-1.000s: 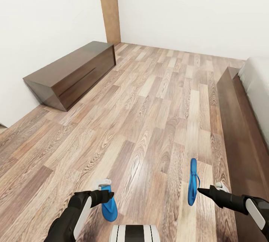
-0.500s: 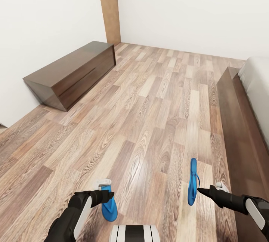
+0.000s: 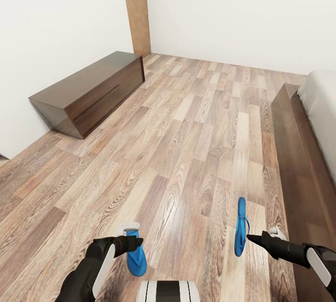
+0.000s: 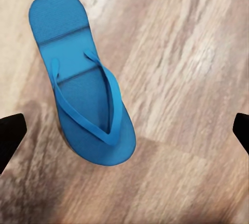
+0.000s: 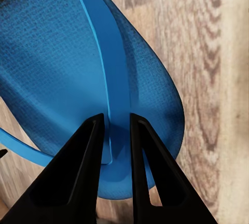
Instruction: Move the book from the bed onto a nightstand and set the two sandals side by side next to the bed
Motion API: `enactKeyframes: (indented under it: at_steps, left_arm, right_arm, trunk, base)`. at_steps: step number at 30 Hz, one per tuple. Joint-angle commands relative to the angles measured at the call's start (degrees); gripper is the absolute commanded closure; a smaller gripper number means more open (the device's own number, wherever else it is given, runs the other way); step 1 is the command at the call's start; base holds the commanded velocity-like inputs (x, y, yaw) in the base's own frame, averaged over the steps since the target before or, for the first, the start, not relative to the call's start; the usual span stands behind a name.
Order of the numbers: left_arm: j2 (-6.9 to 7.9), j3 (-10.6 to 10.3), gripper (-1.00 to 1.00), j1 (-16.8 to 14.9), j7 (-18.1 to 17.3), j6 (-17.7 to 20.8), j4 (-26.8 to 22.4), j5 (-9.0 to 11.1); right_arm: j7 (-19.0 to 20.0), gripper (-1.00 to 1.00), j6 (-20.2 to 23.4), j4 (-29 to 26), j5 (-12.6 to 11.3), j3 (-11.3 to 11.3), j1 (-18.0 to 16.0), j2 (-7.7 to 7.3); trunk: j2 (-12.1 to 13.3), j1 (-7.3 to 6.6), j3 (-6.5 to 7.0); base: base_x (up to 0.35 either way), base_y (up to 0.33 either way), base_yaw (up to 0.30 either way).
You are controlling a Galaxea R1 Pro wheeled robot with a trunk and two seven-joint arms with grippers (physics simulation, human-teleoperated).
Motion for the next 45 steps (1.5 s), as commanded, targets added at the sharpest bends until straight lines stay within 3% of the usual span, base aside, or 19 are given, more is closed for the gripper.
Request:
enactKeyframes:
  at_steps: [1, 7, 18, 23, 45]
  left_arm:
    - [-0.06, 0.0, -1.0, 0.0, 0.2, 0.3, 0.0, 0.5]
    - [-0.61, -0.2, -1.0, 0.0, 0.4, -2.4, 0.2, 0.5]
    - [-0.71, -0.2, -1.0, 0.0, 0.5, -2.8, 0.0, 0.7]
    - [-1.08, -0.2, -1.0, 0.1, 0.4, -2.3, 0.5, 1.0]
    - [-1.06, 0.0, -1.0, 0.1, 0.3, -2.3, 0.5, 1.0]
  right_arm:
    - [0.1, 1.0, 0.3, 0.0, 0.0, -0.1, 0.0, 0.01]
    - [0.1, 1.0, 0.3, 0.0, 0.0, -0.1, 0.0, 0.02]
    - [0.1, 1.0, 0.3, 0.0, 0.0, -0.1, 0.0, -0.02]
    - [0.0, 1.0, -1.4, -1.6, -1.6, -0.6, 0.4, -0.55]
    - [0.4, 1.0, -8.0, -7.4, -1.2, 0.0, 0.4, -0.48]
  trunk:
    - [0.0, -0.01, -0.04]
    - [0.0, -0.01, -0.04]
    - [-0.2, 0.27, -2.48]
    - [-0.2, 0.28, -2.47]
    - [-0.2, 0.28, -2.47]
  base:
    - [0.0, 0.0, 0.0]
    - [0.0, 0.0, 0.0]
    - [0.0, 0.0, 0.0]
    - [0.0, 0.0, 0.0]
    - [0.0, 0.0, 0.0]
